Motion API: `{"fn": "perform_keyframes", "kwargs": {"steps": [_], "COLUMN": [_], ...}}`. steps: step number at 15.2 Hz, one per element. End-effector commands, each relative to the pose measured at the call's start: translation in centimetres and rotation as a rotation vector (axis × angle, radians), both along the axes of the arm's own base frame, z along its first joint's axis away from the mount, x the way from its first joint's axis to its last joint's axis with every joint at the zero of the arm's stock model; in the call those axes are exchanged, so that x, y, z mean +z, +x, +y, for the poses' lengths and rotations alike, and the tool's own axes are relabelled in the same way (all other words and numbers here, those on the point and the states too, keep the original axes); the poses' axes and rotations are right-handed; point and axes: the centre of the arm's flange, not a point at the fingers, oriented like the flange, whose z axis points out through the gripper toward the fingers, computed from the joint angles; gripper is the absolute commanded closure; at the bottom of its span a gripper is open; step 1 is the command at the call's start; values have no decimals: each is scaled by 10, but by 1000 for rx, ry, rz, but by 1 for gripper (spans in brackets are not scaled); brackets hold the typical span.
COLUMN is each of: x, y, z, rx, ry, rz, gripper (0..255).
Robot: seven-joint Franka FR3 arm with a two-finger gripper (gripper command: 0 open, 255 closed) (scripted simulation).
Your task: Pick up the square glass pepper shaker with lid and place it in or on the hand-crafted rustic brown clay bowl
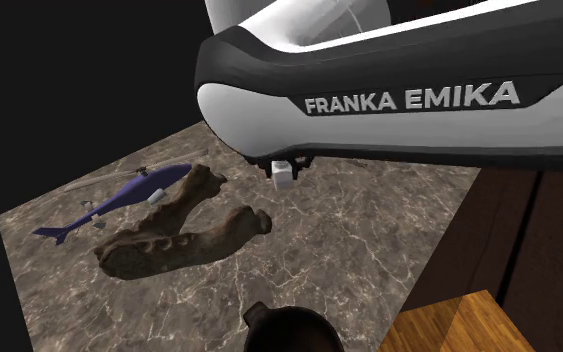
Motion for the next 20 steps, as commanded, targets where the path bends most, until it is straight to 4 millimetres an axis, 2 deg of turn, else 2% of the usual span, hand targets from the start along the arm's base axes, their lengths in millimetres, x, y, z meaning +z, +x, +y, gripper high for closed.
{"fn": "perform_keyframes", "kwargs": {"steps": [1,20], "x": [-1,4], "y": [-27,-272], "z": [6,58], "rx": [-1,-1], "ry": [0,0], "rz": [0,0], "gripper": [255,255]}}
